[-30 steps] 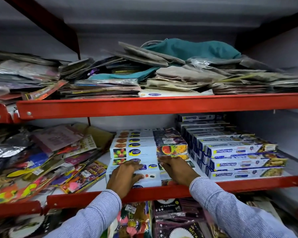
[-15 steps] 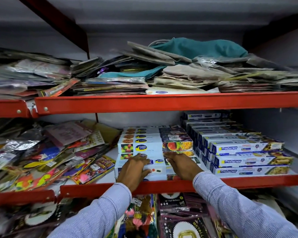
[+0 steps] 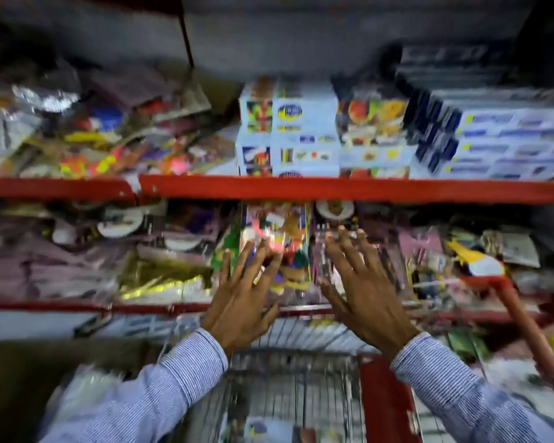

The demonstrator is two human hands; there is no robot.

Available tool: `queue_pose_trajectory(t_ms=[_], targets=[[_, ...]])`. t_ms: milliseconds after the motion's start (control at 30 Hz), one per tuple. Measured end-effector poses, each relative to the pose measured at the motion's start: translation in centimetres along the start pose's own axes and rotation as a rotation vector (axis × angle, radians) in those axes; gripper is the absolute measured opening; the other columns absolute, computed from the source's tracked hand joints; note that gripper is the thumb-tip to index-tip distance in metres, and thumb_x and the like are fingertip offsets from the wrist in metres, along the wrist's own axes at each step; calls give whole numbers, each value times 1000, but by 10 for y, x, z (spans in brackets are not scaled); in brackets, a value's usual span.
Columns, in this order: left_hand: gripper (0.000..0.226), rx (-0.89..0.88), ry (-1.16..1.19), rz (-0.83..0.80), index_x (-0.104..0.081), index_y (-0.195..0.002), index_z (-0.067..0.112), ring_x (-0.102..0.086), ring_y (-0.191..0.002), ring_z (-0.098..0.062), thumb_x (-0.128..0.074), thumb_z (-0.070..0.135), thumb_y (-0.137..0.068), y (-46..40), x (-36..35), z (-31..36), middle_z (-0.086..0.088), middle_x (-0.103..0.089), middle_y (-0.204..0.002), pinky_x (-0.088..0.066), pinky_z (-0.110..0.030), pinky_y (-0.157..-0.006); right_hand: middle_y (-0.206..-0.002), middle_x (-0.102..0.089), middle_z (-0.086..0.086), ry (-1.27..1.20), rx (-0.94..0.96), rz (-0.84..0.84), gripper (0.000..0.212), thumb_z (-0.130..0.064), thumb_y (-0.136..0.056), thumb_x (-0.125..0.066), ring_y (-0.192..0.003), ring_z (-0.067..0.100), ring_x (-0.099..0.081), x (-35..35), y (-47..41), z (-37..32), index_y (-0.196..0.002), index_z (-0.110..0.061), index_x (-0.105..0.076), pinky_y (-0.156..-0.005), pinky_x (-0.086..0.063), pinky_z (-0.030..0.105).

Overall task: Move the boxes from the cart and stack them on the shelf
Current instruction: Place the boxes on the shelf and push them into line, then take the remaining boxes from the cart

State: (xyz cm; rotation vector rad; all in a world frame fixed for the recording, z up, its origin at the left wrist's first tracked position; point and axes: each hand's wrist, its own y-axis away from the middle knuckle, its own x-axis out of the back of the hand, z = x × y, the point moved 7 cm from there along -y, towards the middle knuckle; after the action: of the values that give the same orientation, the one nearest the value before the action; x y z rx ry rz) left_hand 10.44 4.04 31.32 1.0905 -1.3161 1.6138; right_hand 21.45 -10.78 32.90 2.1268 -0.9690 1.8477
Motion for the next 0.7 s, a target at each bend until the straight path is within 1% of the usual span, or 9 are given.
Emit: queue_pose_trajectory(t_ms=[167, 267, 333, 400, 500, 600, 633, 667, 700], targets=[[77, 106, 100, -245, -31, -144, 16, -28, -140, -40, -61, 41, -78, 84, -85, -10, -18, -26, -156, -32, -64, -106, -163, -19, 11, -69, -71, -198, 68, -51, -96, -32, -150, 39, -12, -96, 64, 16, -154, -17, -17, -117, -25, 58], [69, 172, 119, -428, -28, -145, 20, -27, -139, -41, -45, 45, -83, 135, -140, -20, -15, -22, -157, -33, -65, -105, -162, -21, 11, -88, -129, -357, 71, -52, -93, -27, -148, 38, -18, -158, 101, 23, -154, -18, -15, -117, -26, 57], [64, 168, 137, -554, -33, -141, 19, -34, -135, -43, -39, 43, -82, 166, -180, -23, -16, -31, -153, -37, -64, -102, -162, -22, 11, -113, -173, -503, 73, -53, -91, -25, -148, 37, -19, -207, 127, 25, -154, -17, -14, -117, -26, 56], [58, 165, 146, -666, -44, -136, 17, -43, -130, -43, -40, 41, -84, 196, -220, -26, -16, -41, -148, -41, -63, -98, -160, -27, 12, -141, -182, -661, 70, -46, -94, -35, -146, 37, -24, -260, 152, 25, -154, -15, -16, -116, -29, 52], [46, 32, 79, -854, -54, -131, 13, -44, -129, -39, -55, 29, -88, 222, -260, -22, -16, -47, -144, -40, -57, -101, -154, -36, 15, -138, -151, -870, 69, -35, -96, -46, -139, 37, -35, -331, 182, 18, -154, -13, -15, -108, -39, 48], [34, -101, 17, -866, -73, -97, 16, -67, -98, -24, -81, 27, -67, 215, -276, -14, -7, -72, -104, -46, -37, -86, -154, -35, 16, -129, -158, -1057, 69, -29, -97, -47, -138, 38, -35, -388, 205, 12, -154, -14, -13, -106, -40, 48], [34, -111, 33, -893, -72, -101, 16, -66, -101, -21, -81, 25, -70, 214, -279, -11, -5, -72, -103, -46, -36, -84, -155, -34, 16, -125, -147, -1089, 70, -28, -96, -48, -139, 37, -34, -398, 208, 10, -154, -14, -12, -107, -39, 48], [35, -140, 51, -875, -64, -115, 15, -59, -113, -23, -71, 22, -81, 216, -287, -9, -6, -67, -114, -45, -38, -88, -154, -35, 15, -116, -145, -1122, 71, -29, -96, -50, -139, 37, -35, -411, 215, 7, -154, -15, -12, -108, -38, 48], [38, -156, 26, -931, -53, -128, 16, -50, -122, -28, -58, 19, -91, 222, -298, -8, -8, -60, -123, -43, -41, -92, -154, -36, 15, -110, -140, -1131, 72, -30, -95, -52, -139, 36, -35, -421, 218, 7, -154, -15, -14, -109, -38, 47]])
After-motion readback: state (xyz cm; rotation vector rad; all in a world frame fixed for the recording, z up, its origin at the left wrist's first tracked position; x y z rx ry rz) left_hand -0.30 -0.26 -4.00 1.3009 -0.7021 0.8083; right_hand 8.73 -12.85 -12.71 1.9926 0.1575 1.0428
